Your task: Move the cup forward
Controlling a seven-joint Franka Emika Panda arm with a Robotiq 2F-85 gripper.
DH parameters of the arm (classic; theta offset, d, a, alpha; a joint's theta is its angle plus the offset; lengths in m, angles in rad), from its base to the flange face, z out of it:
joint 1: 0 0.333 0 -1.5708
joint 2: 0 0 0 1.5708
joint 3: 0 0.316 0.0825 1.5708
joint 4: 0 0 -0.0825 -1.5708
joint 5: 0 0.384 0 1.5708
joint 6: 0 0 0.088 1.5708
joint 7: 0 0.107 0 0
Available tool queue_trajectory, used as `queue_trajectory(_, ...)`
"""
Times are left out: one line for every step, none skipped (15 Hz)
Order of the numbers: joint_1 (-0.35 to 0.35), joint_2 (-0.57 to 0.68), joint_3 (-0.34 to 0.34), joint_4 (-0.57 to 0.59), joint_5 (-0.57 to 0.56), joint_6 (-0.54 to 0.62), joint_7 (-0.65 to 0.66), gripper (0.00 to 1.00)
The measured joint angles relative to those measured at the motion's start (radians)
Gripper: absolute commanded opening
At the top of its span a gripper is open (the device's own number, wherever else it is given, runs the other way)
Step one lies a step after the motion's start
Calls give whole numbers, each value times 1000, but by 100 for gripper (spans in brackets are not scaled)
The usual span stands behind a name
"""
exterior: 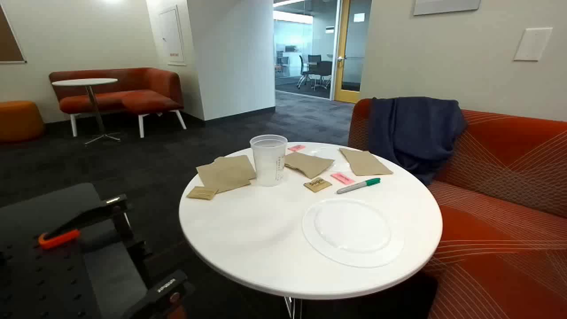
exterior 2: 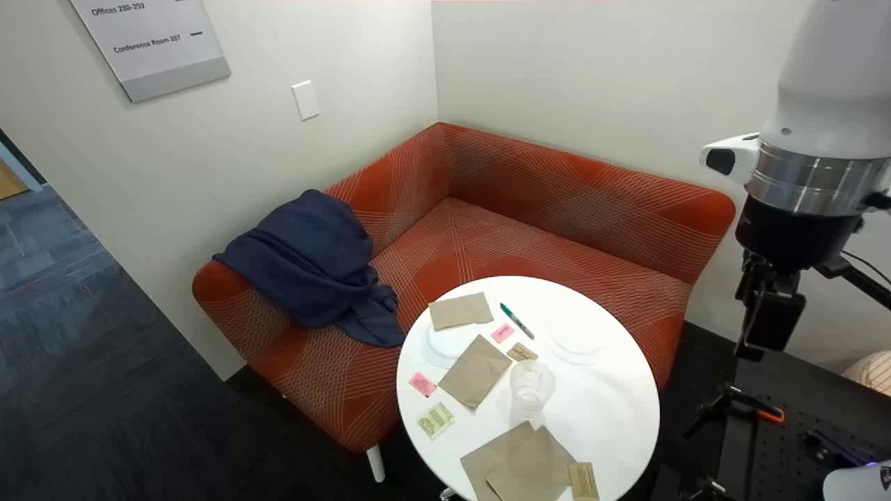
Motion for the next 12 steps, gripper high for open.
queue_trajectory(0, 0, 0, 0, 0, 0, 0, 100)
queue_trajectory(0, 0, 0, 0, 0, 0, 0, 100)
queue_trajectory(0, 0, 0, 0, 0, 0, 0, 100)
queue_trajectory(0, 0, 0, 0, 0, 0, 0, 100)
queue_trajectory(0, 0, 0, 0, 0, 0, 0, 100)
queue_trajectory(0, 0, 0, 0, -1, 1, 0, 100)
queue_trajectory(-1, 1, 0, -1, -2, 7, 0, 100)
queue_trajectory(-4, 3, 0, -1, -4, 21, 0, 100)
queue_trajectory(-6, 8, 0, -2, -6, 47, 1, 100)
queue_trajectory(-9, 19, 0, -4, -10, 83, 8, 100)
queue_trajectory(-12, 35, 0, -6, -19, 122, 13, 100)
queue_trajectory(-17, 54, 1, -8, -30, 165, 18, 100)
